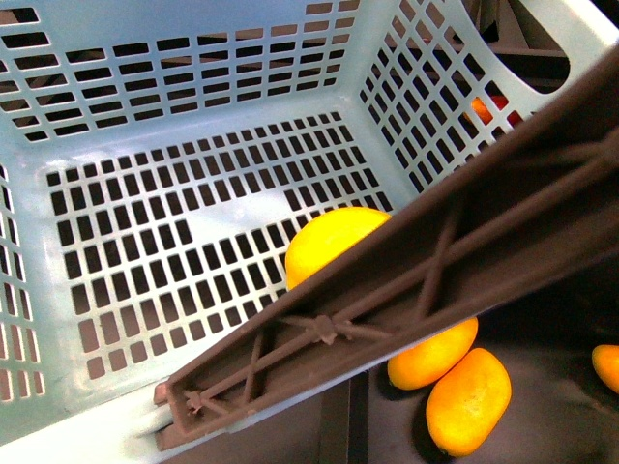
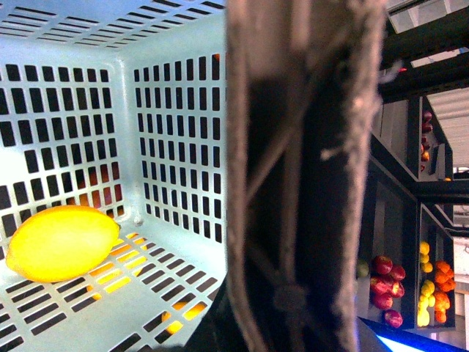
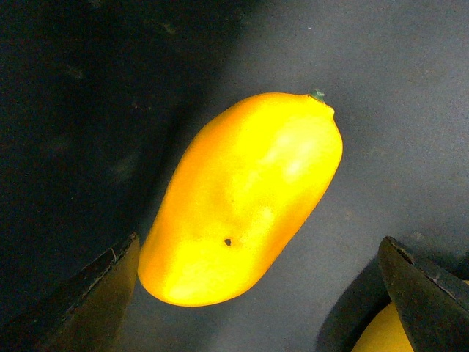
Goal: Pick lemon and mango into basket
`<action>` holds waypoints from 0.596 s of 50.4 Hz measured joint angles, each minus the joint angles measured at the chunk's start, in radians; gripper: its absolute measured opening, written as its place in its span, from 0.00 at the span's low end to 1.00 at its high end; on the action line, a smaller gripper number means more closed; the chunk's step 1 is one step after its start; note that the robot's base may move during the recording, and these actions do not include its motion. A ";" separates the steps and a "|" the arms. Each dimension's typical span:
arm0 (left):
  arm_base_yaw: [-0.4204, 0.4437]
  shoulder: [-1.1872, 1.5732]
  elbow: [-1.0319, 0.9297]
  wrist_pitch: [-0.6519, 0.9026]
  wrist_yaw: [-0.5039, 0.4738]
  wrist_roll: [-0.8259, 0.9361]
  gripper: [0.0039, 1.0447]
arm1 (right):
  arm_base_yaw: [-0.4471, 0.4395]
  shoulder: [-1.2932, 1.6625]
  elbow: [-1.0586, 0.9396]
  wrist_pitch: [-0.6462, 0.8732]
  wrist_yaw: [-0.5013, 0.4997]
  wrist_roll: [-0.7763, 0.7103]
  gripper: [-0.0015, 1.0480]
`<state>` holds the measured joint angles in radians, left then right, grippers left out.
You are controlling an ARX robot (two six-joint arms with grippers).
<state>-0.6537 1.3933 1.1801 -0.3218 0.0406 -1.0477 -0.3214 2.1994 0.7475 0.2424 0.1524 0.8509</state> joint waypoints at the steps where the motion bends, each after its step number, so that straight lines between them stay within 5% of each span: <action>1: 0.000 0.000 0.000 0.000 0.000 0.000 0.04 | 0.000 0.002 0.001 0.000 0.001 0.001 0.92; 30: 0.000 0.000 0.000 0.000 0.000 0.000 0.04 | 0.020 0.142 0.135 -0.010 0.029 0.042 0.92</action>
<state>-0.6537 1.3933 1.1801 -0.3218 0.0410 -1.0477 -0.3012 2.3417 0.8822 0.2329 0.1818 0.8925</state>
